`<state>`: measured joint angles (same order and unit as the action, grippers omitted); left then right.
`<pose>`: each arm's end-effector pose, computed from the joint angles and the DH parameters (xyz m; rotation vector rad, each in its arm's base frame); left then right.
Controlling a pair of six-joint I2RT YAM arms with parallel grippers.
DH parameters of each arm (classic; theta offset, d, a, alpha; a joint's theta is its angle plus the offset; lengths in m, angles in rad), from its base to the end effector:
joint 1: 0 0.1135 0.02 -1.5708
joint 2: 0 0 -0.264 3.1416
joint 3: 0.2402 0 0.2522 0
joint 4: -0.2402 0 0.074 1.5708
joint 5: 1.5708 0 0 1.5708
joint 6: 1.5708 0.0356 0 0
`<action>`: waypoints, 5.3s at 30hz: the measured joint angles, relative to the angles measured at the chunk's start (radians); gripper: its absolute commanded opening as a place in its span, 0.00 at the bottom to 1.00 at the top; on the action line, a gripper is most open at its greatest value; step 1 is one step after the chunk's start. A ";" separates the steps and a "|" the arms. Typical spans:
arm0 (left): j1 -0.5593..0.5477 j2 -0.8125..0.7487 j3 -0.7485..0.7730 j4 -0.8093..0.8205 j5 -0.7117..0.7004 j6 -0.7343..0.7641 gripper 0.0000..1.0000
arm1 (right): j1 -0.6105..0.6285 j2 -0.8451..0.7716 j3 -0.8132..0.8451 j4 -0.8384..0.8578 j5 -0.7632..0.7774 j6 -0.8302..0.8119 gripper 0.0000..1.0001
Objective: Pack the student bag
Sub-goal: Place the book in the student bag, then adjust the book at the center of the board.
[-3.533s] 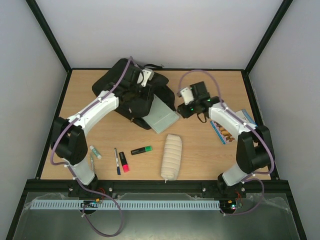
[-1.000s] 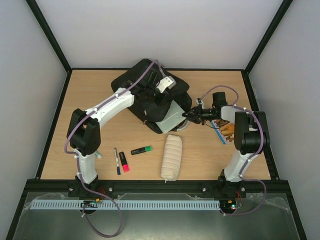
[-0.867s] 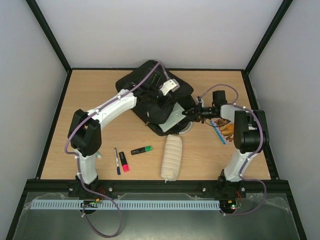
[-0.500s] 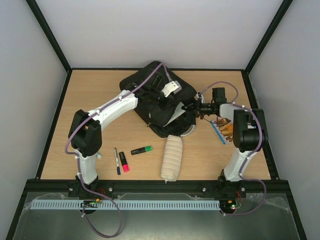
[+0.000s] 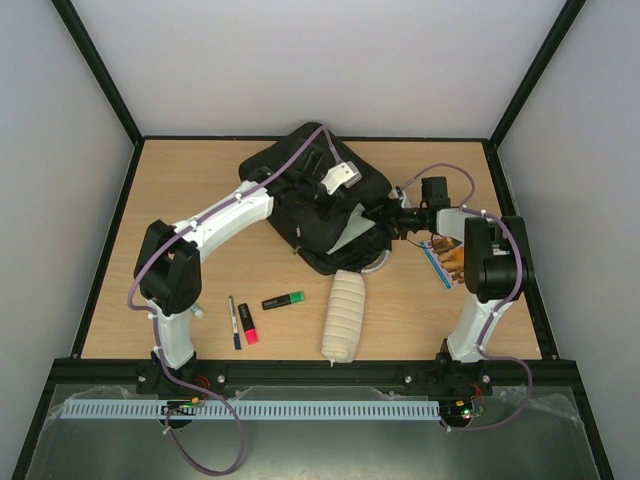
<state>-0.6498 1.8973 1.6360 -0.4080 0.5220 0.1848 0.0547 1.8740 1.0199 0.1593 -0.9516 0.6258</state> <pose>0.3388 -0.2798 0.2932 1.1758 1.9357 -0.8343 0.3755 0.0496 0.1596 0.1118 2.2913 1.4317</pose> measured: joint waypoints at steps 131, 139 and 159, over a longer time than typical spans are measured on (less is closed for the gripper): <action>-0.201 0.307 0.240 0.156 -0.238 -0.581 0.67 | -0.568 0.000 0.167 -0.608 0.830 -0.930 0.76; -0.201 0.403 0.285 0.201 -0.181 -0.699 0.66 | -0.410 0.006 0.154 -0.493 0.920 -1.007 0.70; -0.214 0.760 0.624 0.272 -0.130 -0.956 0.69 | -0.283 -0.156 -0.159 -0.089 1.057 -1.106 0.65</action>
<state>-0.8635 2.6575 2.2601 -0.1356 0.3920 -0.7712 -0.2283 1.7184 0.8612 0.0704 0.1051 -0.4797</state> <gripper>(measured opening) 0.682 0.648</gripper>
